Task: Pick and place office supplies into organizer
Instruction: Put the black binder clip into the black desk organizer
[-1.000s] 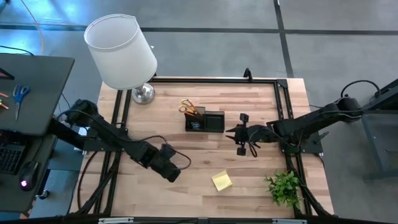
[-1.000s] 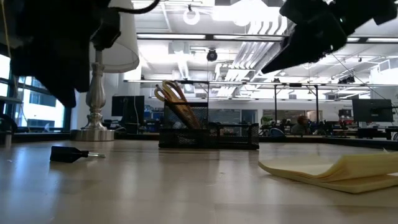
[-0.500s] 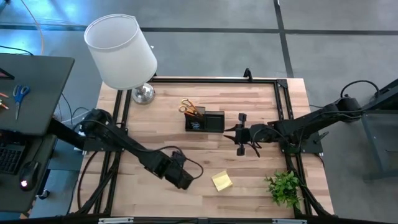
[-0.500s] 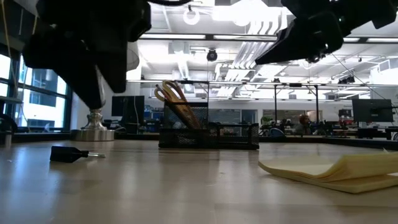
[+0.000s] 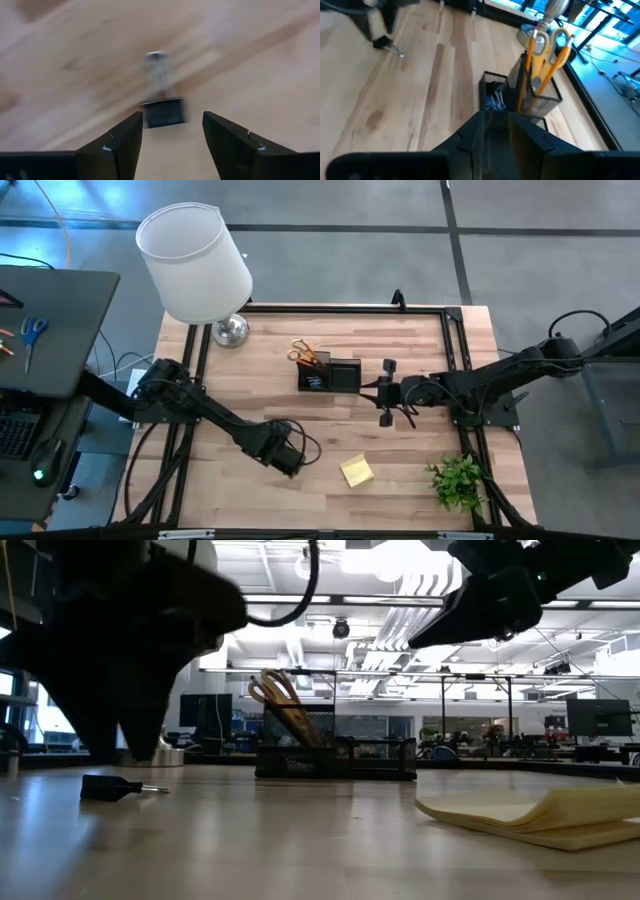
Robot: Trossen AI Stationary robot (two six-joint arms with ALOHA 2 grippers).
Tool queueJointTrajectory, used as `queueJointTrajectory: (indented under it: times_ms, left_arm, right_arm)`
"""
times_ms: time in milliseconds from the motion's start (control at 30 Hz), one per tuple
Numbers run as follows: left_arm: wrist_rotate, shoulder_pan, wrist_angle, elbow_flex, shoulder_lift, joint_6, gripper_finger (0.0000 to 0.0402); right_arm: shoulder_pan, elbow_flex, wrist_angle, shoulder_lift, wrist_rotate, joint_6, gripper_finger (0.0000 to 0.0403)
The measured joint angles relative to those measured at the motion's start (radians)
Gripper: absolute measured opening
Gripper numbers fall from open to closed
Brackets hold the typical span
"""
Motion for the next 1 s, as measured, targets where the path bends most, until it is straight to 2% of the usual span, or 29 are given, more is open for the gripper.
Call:
queueJointTrajectory:
  times_ms: [1000]
  left_arm:
    - [-0.003, 0.0, -0.001, -0.017, 0.026, -0.005, 0.0198]
  right_arm:
    - [-0.022, 0.001, -0.031, 0.008, -0.022, 0.009, 0.0083]
